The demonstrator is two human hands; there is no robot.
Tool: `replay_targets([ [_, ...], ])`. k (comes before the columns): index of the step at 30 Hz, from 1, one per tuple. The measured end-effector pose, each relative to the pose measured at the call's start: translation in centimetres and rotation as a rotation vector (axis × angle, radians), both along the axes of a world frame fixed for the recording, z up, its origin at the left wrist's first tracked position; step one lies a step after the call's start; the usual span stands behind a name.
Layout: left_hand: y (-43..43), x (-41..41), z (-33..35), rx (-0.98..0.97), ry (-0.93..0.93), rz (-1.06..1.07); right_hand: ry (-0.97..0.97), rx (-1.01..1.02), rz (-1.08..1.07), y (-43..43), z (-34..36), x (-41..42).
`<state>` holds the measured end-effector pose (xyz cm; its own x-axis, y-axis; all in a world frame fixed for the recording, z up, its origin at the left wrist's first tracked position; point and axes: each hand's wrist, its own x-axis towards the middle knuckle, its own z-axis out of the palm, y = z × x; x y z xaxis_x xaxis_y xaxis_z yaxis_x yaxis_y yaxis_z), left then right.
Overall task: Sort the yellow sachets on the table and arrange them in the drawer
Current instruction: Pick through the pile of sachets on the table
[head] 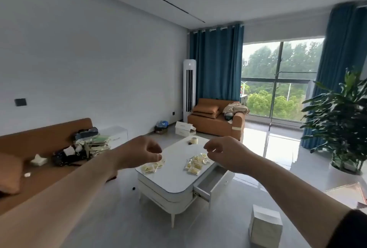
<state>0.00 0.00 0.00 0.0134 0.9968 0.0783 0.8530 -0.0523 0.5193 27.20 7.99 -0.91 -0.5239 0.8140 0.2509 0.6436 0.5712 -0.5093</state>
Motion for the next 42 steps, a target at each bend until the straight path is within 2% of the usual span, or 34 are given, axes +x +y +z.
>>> replay_targets([
  [8,-0.9,-4.8,-1.8,-0.039,-0.005,0.104,-0.008,-0.066,0.056,2.2,-2.0,-5.0],
  [14,1.6,-10.0,-3.5,-0.049,-0.026,0.123,-0.019,-0.130,0.050,5.3,-4.0,-10.5],
  [27,11.8,-27.1,-7.5,-0.138,-0.120,0.107,-0.049,-0.242,-0.032,14.0,-7.2,-28.1],
  [36,18.7,-33.6,-7.0,-0.126,-0.047,0.072,0.002,-0.289,-0.028,20.5,-7.5,-32.8],
  [42,27.3,-37.4,-8.4,-0.138,-0.047,0.076,0.060,-0.326,-0.056,29.4,-8.5,-36.1],
])
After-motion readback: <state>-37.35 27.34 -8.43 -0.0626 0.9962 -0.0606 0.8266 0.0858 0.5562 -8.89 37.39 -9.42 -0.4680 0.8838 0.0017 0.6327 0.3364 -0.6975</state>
